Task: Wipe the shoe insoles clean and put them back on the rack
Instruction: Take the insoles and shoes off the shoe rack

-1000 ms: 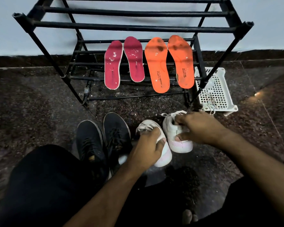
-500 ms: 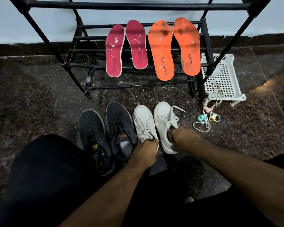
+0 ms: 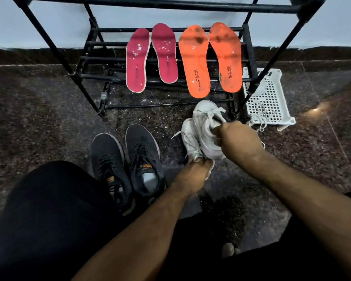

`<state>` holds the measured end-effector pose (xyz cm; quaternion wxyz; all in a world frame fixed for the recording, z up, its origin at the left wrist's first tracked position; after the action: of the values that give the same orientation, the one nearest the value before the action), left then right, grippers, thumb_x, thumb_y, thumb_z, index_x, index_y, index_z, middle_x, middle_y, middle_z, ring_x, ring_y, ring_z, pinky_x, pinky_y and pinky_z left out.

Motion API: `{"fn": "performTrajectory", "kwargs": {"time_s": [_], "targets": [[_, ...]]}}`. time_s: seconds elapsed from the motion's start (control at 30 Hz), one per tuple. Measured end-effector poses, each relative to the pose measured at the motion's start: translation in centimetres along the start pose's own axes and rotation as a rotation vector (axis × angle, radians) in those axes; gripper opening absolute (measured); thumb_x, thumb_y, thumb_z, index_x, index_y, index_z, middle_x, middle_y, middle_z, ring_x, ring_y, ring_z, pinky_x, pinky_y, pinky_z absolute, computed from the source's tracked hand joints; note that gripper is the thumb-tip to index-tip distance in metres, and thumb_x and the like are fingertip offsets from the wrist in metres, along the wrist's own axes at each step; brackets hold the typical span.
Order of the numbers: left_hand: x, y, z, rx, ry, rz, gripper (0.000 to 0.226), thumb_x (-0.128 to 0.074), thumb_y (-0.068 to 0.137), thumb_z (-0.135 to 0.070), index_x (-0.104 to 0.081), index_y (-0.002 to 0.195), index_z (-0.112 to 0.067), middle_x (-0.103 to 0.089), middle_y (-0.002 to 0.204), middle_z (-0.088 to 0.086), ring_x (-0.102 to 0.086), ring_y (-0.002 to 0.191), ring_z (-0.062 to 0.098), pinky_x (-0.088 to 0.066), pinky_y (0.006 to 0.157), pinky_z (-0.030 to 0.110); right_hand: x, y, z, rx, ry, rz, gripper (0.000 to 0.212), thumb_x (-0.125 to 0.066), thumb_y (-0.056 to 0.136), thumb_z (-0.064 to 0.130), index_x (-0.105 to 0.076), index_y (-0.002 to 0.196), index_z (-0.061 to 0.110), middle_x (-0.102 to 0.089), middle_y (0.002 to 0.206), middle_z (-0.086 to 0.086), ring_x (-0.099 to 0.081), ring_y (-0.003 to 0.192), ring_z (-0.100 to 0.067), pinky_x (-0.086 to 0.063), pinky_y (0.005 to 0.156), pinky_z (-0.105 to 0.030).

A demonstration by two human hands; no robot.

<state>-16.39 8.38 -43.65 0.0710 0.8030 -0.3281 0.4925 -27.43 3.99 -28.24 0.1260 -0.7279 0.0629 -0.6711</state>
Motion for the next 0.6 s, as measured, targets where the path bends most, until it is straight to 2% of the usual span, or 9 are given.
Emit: {"fn": "performTrajectory", "kwargs": {"time_s": [0.1,0.17,0.23,0.3,0.4,0.5,0.6], "targets": [[1.2,-0.4,-0.1,-0.105,-0.043,0.04,0.055,-0.06,0.092,-0.013,-0.045,0.144,-0.007,-0.05,0.147,0.013,-0.042,0.139,0.028,-0.028,0.117,0.04,1.0,0.6,0.0,0.027,0.025,-0.036,0.027,-0.06,0.093,0.019,-0.068,0.118,0.024,-0.064,0.101,-0.016,-0.067,0.092,-0.039,-0.048,0.07,-0.038],[2.6,-1.5,0.1,-0.051,-0.117,0.083,0.054,-0.059,0.094,-0.02,-0.044,0.146,-0.017,-0.047,0.151,0.006,-0.043,0.138,0.025,-0.037,0.112,0.04,1.7,1.0,0.7,0.056,0.064,-0.042,0.026,-0.06,0.091,0.019,-0.069,0.115,0.025,-0.064,0.099,-0.015,-0.066,0.091,-0.039,-0.052,0.072,-0.039],[4.2,-3.1,0.7,0.043,-0.135,0.12,0.036,-0.057,0.094,-0.028,-0.054,0.129,-0.026,-0.061,0.133,0.003,-0.057,0.121,0.028,-0.05,0.094,0.044,2.1,1.2,2.1,0.124,0.074,-0.046,0.024,-0.06,0.09,0.018,-0.069,0.112,0.024,-0.063,0.095,-0.013,-0.067,0.09,-0.039,-0.052,0.071,-0.04],[5.7,-4.5,1.9,0.124,-0.106,0.126,0.016,-0.054,0.092,-0.033,-0.061,0.105,-0.026,-0.065,0.111,0.0,-0.061,0.104,0.026,-0.053,0.083,0.041,1.9,1.2,4.0,0.21,0.07,-0.041,0.023,-0.058,0.091,0.014,-0.068,0.111,0.022,-0.06,0.091,-0.012,-0.066,0.091,-0.039,-0.047,0.068,-0.038],[7.1,-6.5,4.7,0.355,-0.135,0.08,0.016,-0.046,0.084,-0.031,-0.057,0.076,-0.022,-0.064,0.087,0.001,-0.064,0.083,0.027,-0.054,0.072,0.041,0.7,1.0,6.1,0.28,0.077,-0.019,0.027,-0.052,0.095,0.015,-0.065,0.118,0.021,-0.065,0.104,-0.013,-0.064,0.099,-0.037,-0.048,0.074,-0.04],[7.3,-7.8,6.3,0.48,-0.224,-0.063,0.02,-0.038,0.08,-0.025,-0.054,0.074,-0.015,-0.06,0.075,0.012,-0.059,0.071,0.035,-0.05,0.066,0.051,-1.8,0.8,7.3,0.319,0.073,0.043,0.029,-0.051,0.095,0.011,-0.062,0.121,0.018,-0.067,0.108,-0.013,-0.067,0.101,-0.036,-0.052,0.077,-0.042],[6.9,-8.3,5.8,0.468,-0.163,-0.044,0.01,-0.046,0.085,-0.024,-0.051,0.08,-0.016,-0.058,0.084,0.006,-0.057,0.088,0.033,-0.05,0.072,0.046,-4.3,0.5,7.9,0.359,0.023,0.138,0.026,-0.055,0.092,0.012,-0.064,0.117,0.016,-0.069,0.107,-0.013,-0.068,0.1,-0.036,-0.053,0.078,-0.04]]}}
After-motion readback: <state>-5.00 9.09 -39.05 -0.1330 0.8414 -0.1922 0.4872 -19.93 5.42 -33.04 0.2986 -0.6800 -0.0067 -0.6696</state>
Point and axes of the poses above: each hand's wrist, its own y-axis towards the middle knuckle, its own x-axis out of the back of the hand, z = x × y, the point moved 2 cm from there along y, towards the middle knuckle
